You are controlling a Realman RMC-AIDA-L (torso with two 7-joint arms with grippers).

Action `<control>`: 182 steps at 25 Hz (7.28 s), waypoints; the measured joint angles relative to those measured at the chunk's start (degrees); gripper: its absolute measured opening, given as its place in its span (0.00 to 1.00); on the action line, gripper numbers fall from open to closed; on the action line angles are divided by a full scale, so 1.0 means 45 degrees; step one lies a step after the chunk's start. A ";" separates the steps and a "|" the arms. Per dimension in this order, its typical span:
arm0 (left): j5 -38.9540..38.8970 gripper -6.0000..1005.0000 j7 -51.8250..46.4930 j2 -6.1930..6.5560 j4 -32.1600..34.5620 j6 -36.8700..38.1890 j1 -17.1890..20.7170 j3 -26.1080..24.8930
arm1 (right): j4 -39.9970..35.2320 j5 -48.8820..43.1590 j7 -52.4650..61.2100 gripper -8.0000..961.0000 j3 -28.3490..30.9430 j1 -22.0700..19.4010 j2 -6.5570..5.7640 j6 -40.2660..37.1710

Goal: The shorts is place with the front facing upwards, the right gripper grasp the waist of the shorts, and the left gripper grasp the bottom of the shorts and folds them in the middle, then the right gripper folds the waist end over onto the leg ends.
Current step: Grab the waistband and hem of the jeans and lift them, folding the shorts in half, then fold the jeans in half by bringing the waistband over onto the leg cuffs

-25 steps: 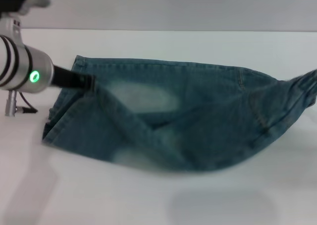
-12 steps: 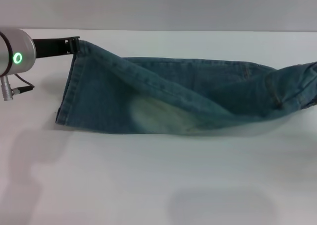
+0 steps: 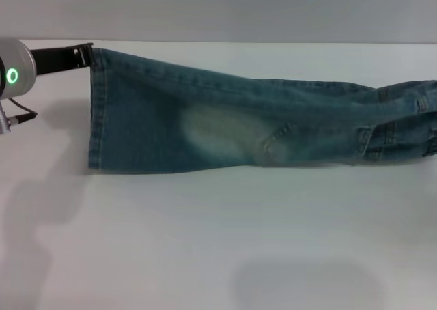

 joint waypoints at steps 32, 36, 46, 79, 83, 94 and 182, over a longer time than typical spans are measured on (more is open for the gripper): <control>-0.1790 0.16 0.1673 0.0041 -0.5878 0.3764 -0.2628 -0.0441 | 0.0040 -0.0083 -0.2561 0.19 -0.0490 0.1483 -0.0643 -0.4447; -0.1828 0.28 0.1935 0.0058 -0.5256 0.3256 -0.2504 -0.0489 | -0.0695 -0.0198 -0.3110 0.31 -0.1004 0.0964 -0.0381 -0.4152; -0.2009 0.51 0.2672 0.0021 -0.4466 0.2934 -0.2183 -0.0443 | -0.1019 -0.0262 -0.3284 0.64 -0.1893 -0.0355 0.0286 -0.3698; -0.2105 0.80 0.3019 0.0001 -0.4701 0.2737 -0.2652 -0.0231 | 0.0130 -0.0278 -0.3752 0.67 -0.2322 0.0379 0.0237 -0.4519; -0.2105 0.80 0.3027 -0.0003 -0.4805 0.2736 -0.2718 -0.0231 | 0.0190 -0.0277 -0.3757 0.66 -0.2321 0.0444 0.0226 -0.4528; -0.2113 0.80 0.3185 -0.0004 -0.4857 0.2688 -0.2778 -0.0222 | 0.0101 -0.0277 -0.3093 0.60 -0.2895 0.0600 0.0041 -0.4531; -0.5620 0.80 0.4195 -0.0088 -0.7367 0.6193 -0.2283 0.4118 | -0.4284 -0.1131 0.1969 0.06 -0.8132 0.6188 0.0070 -0.4009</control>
